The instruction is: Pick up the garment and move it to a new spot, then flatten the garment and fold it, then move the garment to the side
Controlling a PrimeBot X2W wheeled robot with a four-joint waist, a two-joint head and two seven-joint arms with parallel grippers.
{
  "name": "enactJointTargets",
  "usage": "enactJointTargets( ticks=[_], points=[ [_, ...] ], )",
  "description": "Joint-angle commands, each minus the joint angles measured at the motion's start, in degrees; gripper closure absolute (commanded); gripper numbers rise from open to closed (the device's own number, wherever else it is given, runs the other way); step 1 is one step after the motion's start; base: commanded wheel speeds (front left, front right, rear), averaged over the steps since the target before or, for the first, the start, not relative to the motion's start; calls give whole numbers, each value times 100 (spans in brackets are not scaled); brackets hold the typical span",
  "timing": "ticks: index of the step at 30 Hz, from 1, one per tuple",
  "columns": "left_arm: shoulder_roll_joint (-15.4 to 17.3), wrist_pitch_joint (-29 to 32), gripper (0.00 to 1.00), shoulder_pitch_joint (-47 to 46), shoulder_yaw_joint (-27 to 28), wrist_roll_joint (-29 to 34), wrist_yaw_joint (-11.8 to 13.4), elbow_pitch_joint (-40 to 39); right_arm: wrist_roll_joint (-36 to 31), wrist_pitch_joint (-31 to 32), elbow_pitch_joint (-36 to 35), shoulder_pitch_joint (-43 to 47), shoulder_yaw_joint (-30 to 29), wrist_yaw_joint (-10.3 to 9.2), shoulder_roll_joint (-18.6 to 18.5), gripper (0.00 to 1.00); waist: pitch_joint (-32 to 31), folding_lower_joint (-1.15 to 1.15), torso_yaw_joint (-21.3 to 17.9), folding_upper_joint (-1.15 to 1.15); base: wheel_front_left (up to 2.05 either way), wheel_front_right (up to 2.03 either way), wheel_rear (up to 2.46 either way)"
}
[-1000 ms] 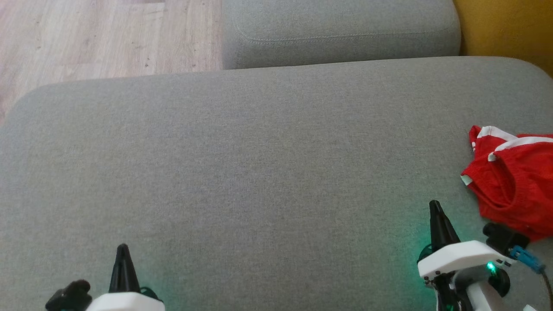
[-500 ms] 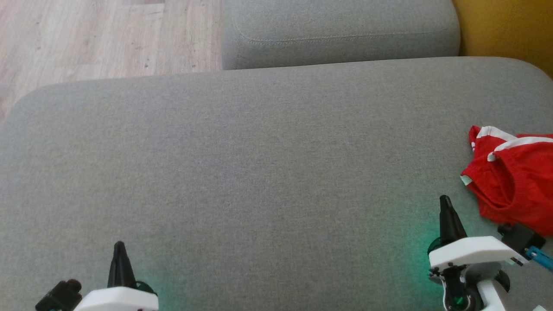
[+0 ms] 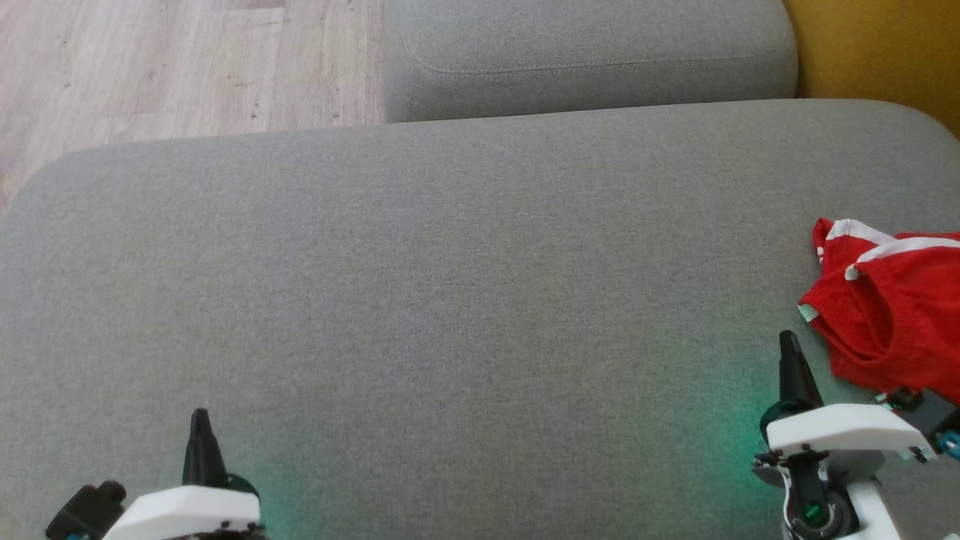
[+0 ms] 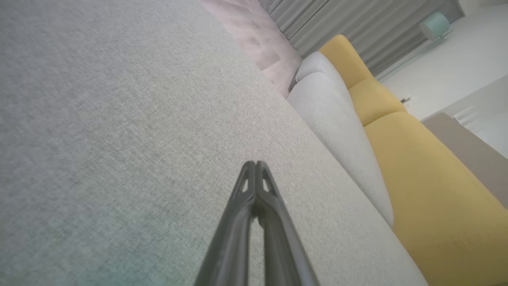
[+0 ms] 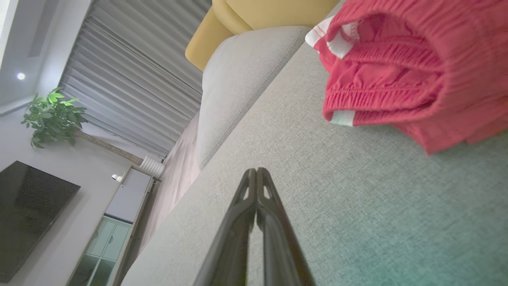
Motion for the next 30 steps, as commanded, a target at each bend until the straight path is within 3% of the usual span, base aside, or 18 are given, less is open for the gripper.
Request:
enactJointTargets(
  ticks=[1,30],
  points=[
    [18,48,100,-284,172,-202,-31,-217,219,60,-264,-128,4,-2,-14,100,-2,0,0,0,0,0,0],
    [24,519,100,-449,360,-1954,-176,-430,2013,521,-738,-65,-276,-3,-15,100,-21,0,-7,0,0,0,0]
  ],
)
